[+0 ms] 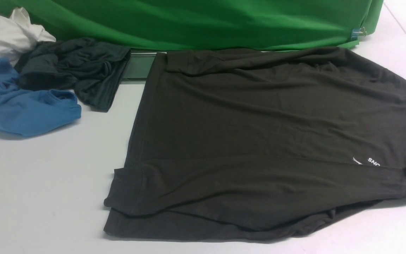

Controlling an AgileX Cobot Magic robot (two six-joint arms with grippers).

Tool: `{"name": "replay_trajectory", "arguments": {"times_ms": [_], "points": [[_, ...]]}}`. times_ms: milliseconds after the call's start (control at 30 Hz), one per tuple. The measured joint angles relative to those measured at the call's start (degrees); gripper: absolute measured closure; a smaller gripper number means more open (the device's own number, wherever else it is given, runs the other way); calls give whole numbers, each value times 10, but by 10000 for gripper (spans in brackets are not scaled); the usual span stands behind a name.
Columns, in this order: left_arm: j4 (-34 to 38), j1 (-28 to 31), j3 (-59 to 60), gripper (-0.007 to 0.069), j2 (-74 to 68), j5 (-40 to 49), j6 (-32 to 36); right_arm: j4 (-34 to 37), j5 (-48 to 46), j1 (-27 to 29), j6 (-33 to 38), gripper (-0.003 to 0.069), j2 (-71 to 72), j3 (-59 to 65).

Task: Fold a long-sleeved shirt on a white desktop.
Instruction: 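Grasp the left edge of the dark T-shirt lying flat on the table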

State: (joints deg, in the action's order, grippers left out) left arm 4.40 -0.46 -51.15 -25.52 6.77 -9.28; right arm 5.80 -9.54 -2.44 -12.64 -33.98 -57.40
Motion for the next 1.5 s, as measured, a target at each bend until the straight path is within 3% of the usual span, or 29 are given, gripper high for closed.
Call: {"name": "replay_trajectory", "arguments": {"times_ms": [67,133,267,433,533,700,933,1067,1100,1167,1200,1233,1333,1500], "points": [[-18,0,-70,603,-80,129,10,0,-91,0,37,412,-47,-42],[-31,0,-104,603,-132,197,31,0,-143,0,56,412,-83,-61],[-17,-2,-123,603,-221,254,40,34,-235,0,100,412,-145,-60],[25,-50,-125,603,-276,355,73,100,-284,0,181,412,-161,-28],[30,-86,-125,603,-313,420,125,111,-296,0,196,412,-161,2],[36,-103,-125,598,-391,519,117,127,-319,0,195,411,-161,51],[42,-103,-126,508,-503,517,119,138,-322,0,195,411,-160,90],[34,-103,-100,341,-562,508,110,139,-315,-11,195,410,-160,90],[33,-103,-100,332,-563,508,110,139,-315,-13,195,410,-160,90],[34,-103,-46,223,-572,485,107,140,-314,-27,196,410,-160,90],[35,-103,-37,205,-572,479,107,140,-314,-30,197,410,-160,90],[37,-103,-7,130,-573,453,106,140,-307,-41,197,410,-160,91],[41,-103,21,48,-585,411,105,140,-290,-57,197,410,-160,91],[57,-103,25,21,-627,364,105,140,-261,-77,198,410,-160,91]]}}
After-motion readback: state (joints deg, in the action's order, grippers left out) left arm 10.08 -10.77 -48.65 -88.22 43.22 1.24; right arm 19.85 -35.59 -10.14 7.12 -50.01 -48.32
